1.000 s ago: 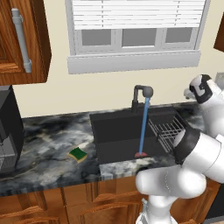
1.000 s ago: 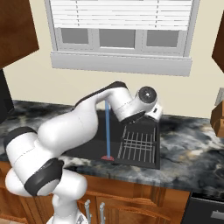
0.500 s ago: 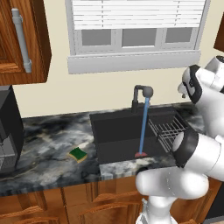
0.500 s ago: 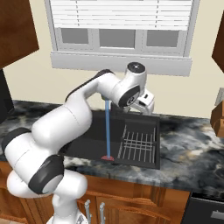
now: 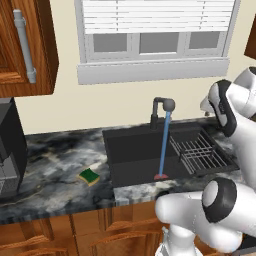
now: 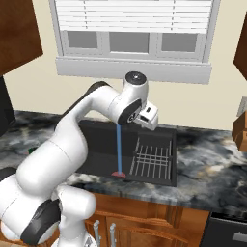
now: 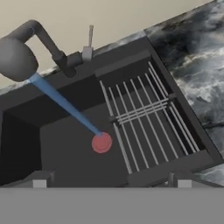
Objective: Soak the sponge with water for a few seconds and then drop it inside the sink.
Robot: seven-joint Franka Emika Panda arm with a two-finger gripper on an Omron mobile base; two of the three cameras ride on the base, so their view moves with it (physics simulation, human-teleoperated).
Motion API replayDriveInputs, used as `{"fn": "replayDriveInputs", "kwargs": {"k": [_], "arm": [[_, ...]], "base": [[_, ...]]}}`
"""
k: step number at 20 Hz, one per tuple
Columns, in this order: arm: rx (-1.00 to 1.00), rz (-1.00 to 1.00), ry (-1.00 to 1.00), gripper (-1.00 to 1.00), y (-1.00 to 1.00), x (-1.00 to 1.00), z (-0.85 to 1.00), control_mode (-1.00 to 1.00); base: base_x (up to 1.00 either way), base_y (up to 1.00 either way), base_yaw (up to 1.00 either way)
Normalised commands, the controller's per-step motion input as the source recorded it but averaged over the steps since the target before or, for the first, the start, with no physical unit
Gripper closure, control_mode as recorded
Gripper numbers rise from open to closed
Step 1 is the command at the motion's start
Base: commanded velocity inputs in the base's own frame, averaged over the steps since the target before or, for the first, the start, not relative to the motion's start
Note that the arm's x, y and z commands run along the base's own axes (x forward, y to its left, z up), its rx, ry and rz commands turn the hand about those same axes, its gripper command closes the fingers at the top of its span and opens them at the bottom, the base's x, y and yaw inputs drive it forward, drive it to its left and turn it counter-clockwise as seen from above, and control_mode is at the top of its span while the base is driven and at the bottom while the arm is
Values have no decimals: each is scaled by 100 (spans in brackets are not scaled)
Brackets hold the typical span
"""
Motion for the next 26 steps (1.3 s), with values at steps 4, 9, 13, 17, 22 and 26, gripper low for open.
{"fn": "replayDriveInputs", "kwargs": {"k": [4,9,13,17,22,26], "arm": [[0,6,-7,-100,48,-50,-1,-100],[0,7,0,-100,59,-30,0,-100],[0,7,0,-100,61,-23,0,-100],[0,7,0,-100,61,-26,0,-100],[0,10,0,-100,54,-25,0,-100],[0,15,0,-100,51,-21,0,-100]], "base": [[0,0,0],[0,0,0],[0,0,0],[0,0,0],[0,0,0],[0,0,0]]}}
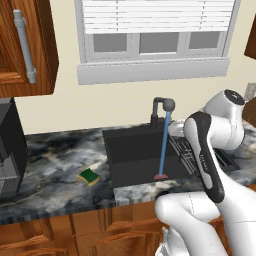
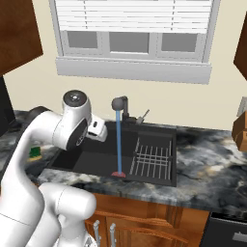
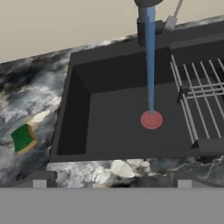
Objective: Soak the sponge with water for a few seconds and then drop it inside the sink.
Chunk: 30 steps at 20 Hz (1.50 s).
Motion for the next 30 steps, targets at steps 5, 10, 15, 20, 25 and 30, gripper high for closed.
{"fn": "replayDriveInputs", "kwargs": {"k": [5,10,15,20,25,30], "arm": [[0,17,6,-100,50,-4,0,-100],[0,21,3,-100,47,0,-1,-100],[0,23,0,-100,59,9,-15,-100],[-4,22,0,-100,58,23,-8,-100],[-6,19,2,-100,63,32,-14,-100],[-8,16,5,-100,59,40,-20,-100]], "base": [[0,0,0],[0,0,0],[0,0,0],[0,0,0],[0,0,0],[0,0,0]]}}
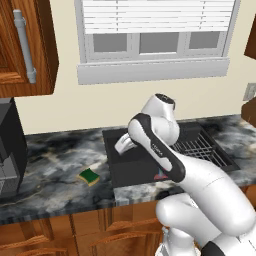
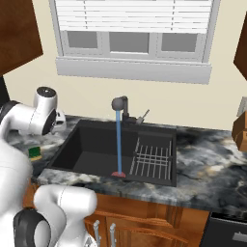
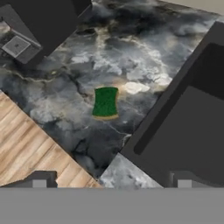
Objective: Soak the sponge with water for a few seconds and then drop it inside the sink.
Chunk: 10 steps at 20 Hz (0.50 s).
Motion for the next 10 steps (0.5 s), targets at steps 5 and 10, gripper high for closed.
{"fn": "replayDriveInputs", "kwargs": {"k": [5,10], "arm": [[-11,10,5,-100,49,35,-27,-100],[-14,3,4,-100,33,36,-27,-100]], "base": [[0,0,0],[0,0,0]]}}
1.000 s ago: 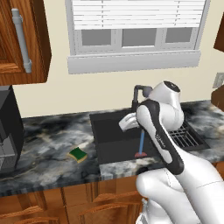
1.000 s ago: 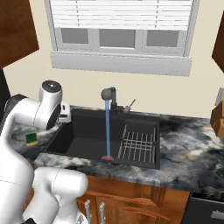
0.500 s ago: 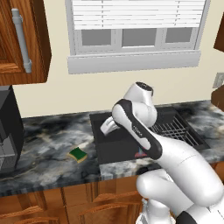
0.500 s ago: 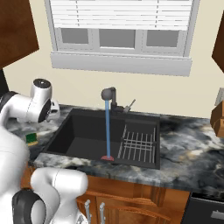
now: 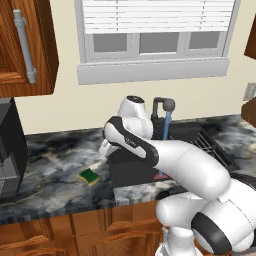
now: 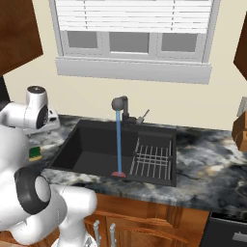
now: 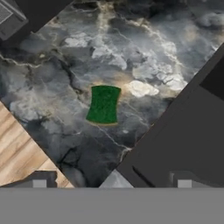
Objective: Soak the sponge with water for a few seconds and then drop it inside the sink.
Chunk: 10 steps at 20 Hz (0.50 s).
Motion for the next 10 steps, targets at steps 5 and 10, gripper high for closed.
{"fn": "replayDriveInputs", "kwargs": {"k": [5,10], "arm": [[-14,0,1,-100,29,28,-16,-100],[-4,0,0,-100,19,13,-16,-100]], "base": [[0,0,0],[0,0,0]]}}
